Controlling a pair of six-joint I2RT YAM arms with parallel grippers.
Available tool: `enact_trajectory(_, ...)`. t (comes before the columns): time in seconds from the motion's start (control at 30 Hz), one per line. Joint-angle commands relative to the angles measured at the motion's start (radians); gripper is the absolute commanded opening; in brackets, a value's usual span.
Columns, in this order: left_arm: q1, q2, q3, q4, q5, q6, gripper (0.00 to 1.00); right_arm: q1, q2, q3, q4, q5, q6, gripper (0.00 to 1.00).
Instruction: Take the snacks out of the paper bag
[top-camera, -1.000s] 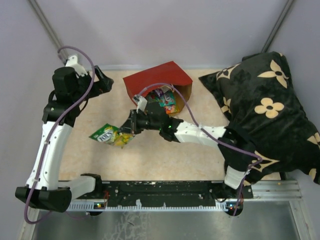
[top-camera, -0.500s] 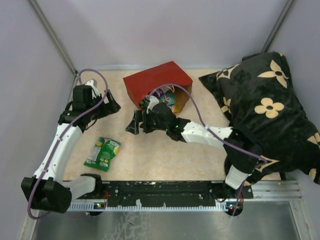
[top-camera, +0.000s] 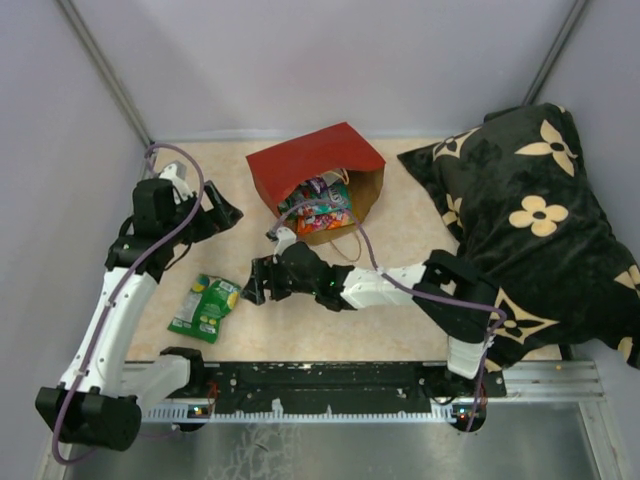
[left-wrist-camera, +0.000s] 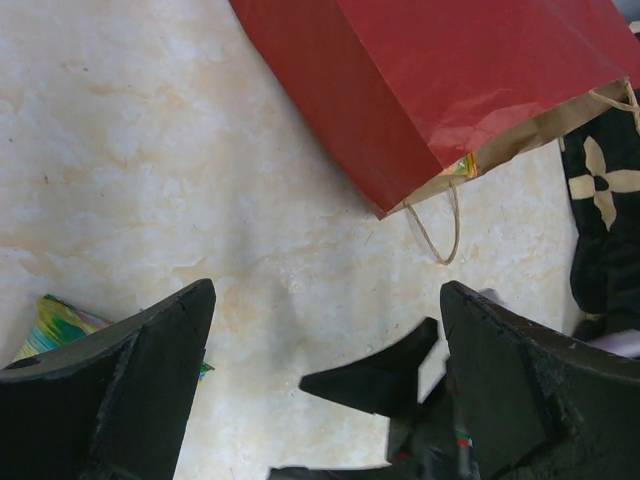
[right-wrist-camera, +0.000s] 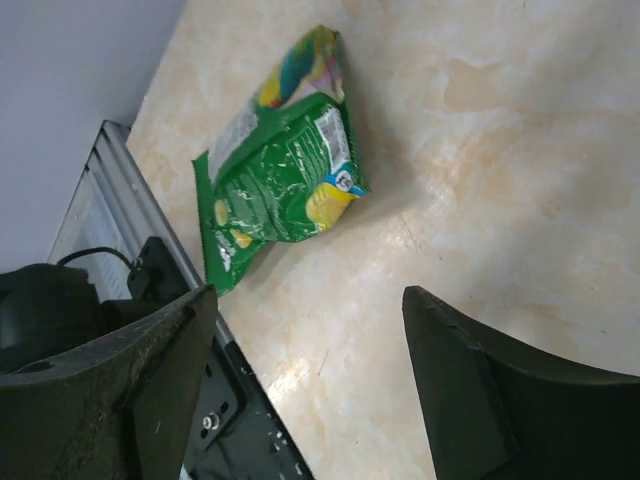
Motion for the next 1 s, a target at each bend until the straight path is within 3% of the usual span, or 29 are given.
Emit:
enact_trajectory(0.0,0.001,-0.044,-0.009,-0.013,0.009,-0.013,1.00,0.013,0.104,0.020,0.205,-0.021,0.084,0.75)
enact_trajectory(0.17,0.005,-0.078,-0.137,0.048,0.032,-0.010,1.00,0.011,0.256,0.047,0.361,-0.023,0.256,0.75)
enact_trajectory(0.3,0.007,0.042,0.001,-0.084,-0.087,0.062,1.00,-0.006,0.351,0.126,0.321,-0.079,0.254,0.75)
enact_trajectory(0.53,0.007,-0.010,-0.095,0.006,-0.081,0.079,1.00,-0.006,0.428,0.201,0.286,-0.022,0.267,0.70)
enact_trajectory(0.7,0.007,-0.008,-0.093,-0.011,-0.064,0.109,1.00,-0.005,0.469,0.258,0.199,0.062,0.295,0.46)
enact_trajectory(0.77,0.007,-0.008,-0.103,-0.004,-0.067,0.108,1.00,-0.006,0.475,0.276,0.170,0.096,0.295,0.30)
enact_trajectory(0.83,0.011,-0.001,-0.124,0.026,-0.054,0.111,1.00,-0.006,0.475,0.302,0.146,0.122,0.284,0.06)
enact_trajectory(0.87,0.016,0.010,-0.129,0.035,-0.034,0.112,1.00,-0.008,0.475,0.318,0.134,0.131,0.269,0.00)
enact_trajectory(0.97,0.036,0.055,-0.123,0.042,0.029,0.111,1.00,-0.014,0.472,0.395,0.080,0.156,0.200,0.00)
